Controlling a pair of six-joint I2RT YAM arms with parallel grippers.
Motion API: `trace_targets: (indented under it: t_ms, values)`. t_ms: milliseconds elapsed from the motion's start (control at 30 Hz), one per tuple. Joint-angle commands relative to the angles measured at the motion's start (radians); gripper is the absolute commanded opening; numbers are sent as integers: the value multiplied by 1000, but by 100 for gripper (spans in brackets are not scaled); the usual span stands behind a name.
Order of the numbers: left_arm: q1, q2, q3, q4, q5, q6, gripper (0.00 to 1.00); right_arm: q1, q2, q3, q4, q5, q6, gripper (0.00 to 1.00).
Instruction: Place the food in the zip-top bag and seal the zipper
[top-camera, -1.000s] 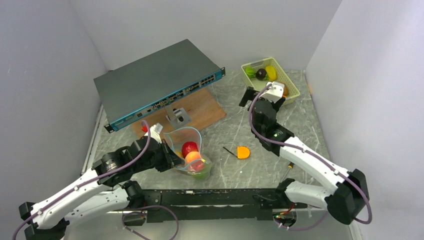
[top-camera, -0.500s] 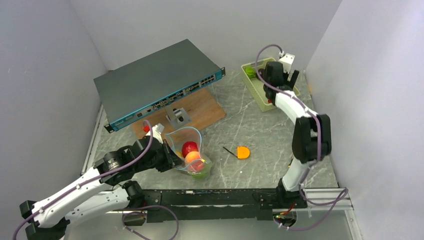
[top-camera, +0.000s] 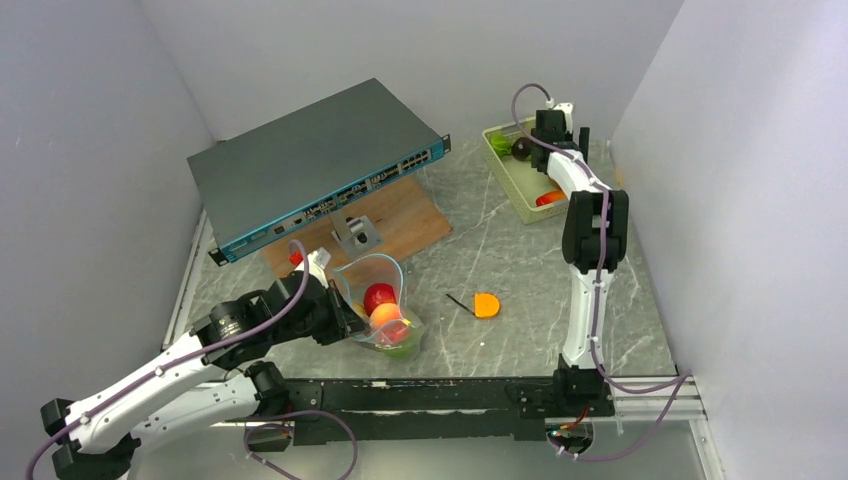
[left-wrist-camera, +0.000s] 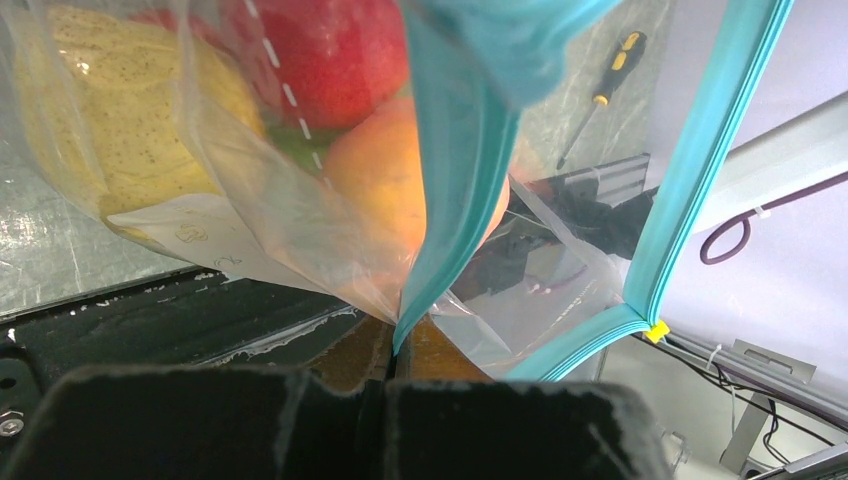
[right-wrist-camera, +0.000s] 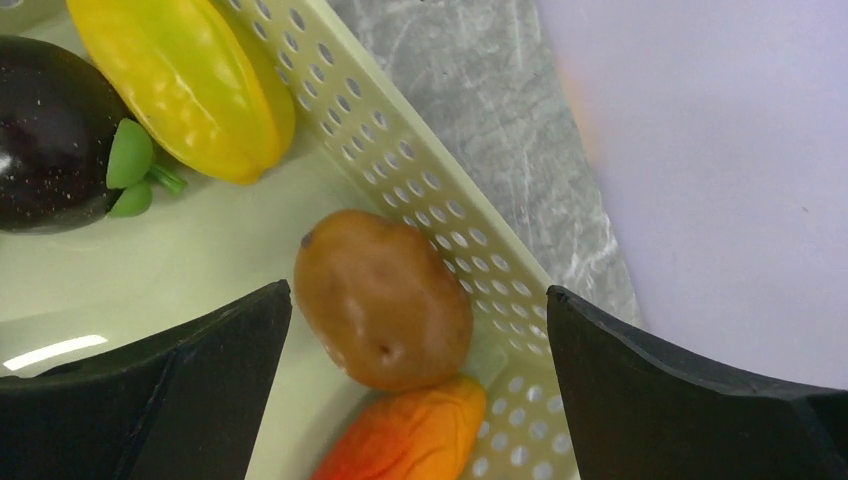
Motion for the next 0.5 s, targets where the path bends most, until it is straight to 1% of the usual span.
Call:
trace_targets:
  t_ms: [0,67,233,300,467]
  values:
    - [-3,0,7,0,4,6,0,-11,88,164,-68,-29,-57,99]
    - [-3,8,15,-2,3,8,0,-13,141,235,-100,-37,-53,99]
    - [-3,23,25,-10,7,3,0,-16,221,312,-122,-40,-64,99]
    - [-3,21,20,-9,7,-4,0,-19,232,316,-125,-45,-64,99]
    - [-4,14,5,8,7,-14,0,-27,229,260,-111,-59,-60,99]
